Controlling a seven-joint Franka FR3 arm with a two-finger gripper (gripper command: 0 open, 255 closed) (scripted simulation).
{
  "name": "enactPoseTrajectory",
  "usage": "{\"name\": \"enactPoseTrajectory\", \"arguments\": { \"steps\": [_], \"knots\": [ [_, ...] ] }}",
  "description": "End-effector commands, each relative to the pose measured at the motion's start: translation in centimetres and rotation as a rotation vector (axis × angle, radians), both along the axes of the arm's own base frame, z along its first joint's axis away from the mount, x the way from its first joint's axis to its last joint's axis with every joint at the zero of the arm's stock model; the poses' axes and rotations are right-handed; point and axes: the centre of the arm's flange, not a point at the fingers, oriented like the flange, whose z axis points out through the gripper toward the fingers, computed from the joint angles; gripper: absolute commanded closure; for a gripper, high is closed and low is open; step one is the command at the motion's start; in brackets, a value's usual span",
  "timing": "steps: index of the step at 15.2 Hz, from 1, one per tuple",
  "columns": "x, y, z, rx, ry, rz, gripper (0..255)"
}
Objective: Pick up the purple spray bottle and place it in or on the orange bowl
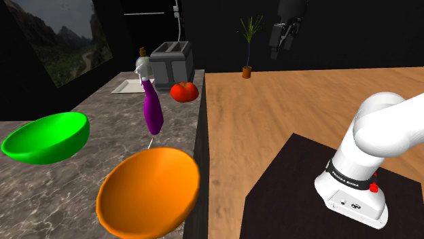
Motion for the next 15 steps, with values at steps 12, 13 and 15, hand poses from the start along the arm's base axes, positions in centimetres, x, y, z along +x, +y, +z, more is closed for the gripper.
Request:
{"name": "enactPoseTrajectory", "arguments": {
  "steps": [12, 13, 15],
  "knots": [
    [4.6, 13.3, -3.9, -0.002, -0.065, -0.128, 0],
    [5.1, 14.4, -4.2, -0.002, -0.071, -0.139, 0],
    [6.2, 16.8, -4.9, -0.003, -0.083, -0.162, 0]
  ]
}}
